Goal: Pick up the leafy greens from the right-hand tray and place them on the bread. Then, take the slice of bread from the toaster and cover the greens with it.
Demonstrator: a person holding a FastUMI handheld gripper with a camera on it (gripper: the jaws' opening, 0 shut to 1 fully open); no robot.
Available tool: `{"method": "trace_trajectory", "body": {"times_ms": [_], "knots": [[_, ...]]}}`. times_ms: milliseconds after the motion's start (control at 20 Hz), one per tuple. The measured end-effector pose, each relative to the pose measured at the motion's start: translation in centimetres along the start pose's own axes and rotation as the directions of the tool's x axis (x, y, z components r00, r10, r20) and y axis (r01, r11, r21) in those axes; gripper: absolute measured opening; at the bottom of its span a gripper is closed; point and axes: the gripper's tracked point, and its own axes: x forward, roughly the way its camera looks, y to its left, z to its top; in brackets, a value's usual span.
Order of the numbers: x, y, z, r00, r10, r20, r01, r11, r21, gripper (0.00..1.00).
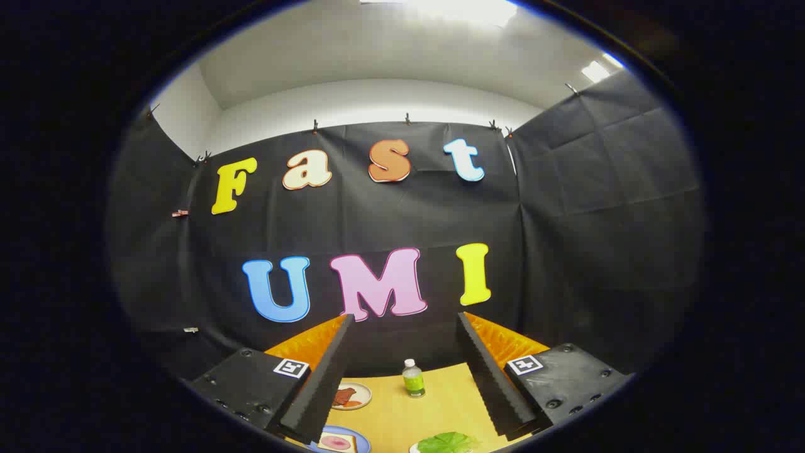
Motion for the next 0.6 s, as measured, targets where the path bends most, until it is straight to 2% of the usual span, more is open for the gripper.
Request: {"method": "trace_trajectory", "body": {"times_ms": [100, 250, 450, 600], "knots": [[1.7, -0.3, -2.7, 0.998, 0.030, -0.062, -0.029, 1.000, 0.007, 0.98], [3.9, 0.6, -6.6, 0.976, 0.125, -0.178, -0.128, 0.992, -0.007, 0.98], [5.1, 2.1, -8.1, 0.953, 0.219, -0.208, -0.219, 0.975, 0.022, 0.98], [5.0, 2.5, -8.2, 0.954, 0.214, -0.208, -0.220, 0.976, -0.002, 0.98]]}}
